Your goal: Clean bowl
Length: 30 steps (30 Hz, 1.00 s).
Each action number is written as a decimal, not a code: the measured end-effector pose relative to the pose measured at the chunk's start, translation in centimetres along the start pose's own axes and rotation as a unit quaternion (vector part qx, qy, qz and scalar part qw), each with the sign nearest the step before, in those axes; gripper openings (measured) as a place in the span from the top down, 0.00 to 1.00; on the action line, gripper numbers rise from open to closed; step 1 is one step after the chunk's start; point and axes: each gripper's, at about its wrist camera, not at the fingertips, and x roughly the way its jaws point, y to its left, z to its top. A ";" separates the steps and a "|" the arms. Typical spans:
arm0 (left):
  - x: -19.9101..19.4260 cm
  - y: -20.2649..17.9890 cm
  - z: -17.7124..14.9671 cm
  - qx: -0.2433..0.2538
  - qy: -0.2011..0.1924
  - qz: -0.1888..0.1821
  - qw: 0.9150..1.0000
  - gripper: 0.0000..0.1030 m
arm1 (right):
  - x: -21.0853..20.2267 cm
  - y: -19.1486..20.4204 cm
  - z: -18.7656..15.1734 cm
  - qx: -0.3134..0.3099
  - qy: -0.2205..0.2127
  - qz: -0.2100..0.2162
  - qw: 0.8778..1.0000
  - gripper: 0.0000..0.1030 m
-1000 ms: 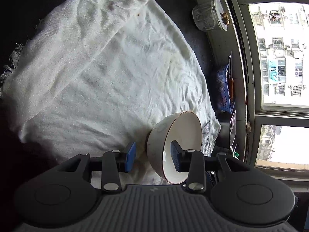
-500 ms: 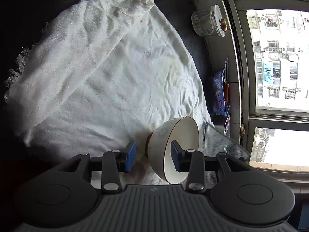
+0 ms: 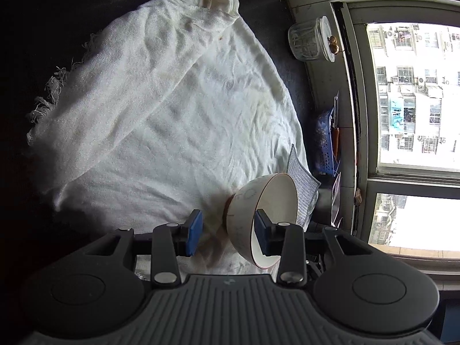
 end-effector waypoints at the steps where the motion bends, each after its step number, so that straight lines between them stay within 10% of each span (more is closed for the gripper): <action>1: 0.1 0.0 -0.1 0.000 0.002 0.001 1.000 0.64 | 0.1 0.7 -0.2 -0.002 0.003 0.005 1.000 0.98; 6: 0.6 -0.5 -0.3 0.015 0.003 0.008 1.000 0.64 | -0.5 2.2 -0.5 0.014 -0.004 0.030 0.999 0.97; 9: 0.6 -1.3 -0.4 0.031 -0.009 0.014 0.999 0.64 | -0.3 1.9 -0.5 0.047 0.009 0.080 0.996 0.66; 14: 0.2 -4.9 -1.3 0.140 -0.055 0.051 0.987 0.55 | -1.2 1.8 -1.2 0.090 0.001 0.123 0.988 0.52; 18: 0.4 -9.7 -3.8 0.297 -0.101 0.120 0.942 0.45 | -3.2 -1.3 -1.3 0.200 -0.023 0.137 0.970 0.21; 23: 2.1 -13.7 -8.1 0.401 -0.126 0.180 0.889 0.42 | -4.8 -5.3 -0.9 0.307 -0.052 0.117 0.943 0.08; 30: 3.1 -15.3 -12.4 0.401 -0.182 0.237 0.866 0.29 | -5.9 -8.8 -1.3 0.344 -0.064 0.075 0.934 0.01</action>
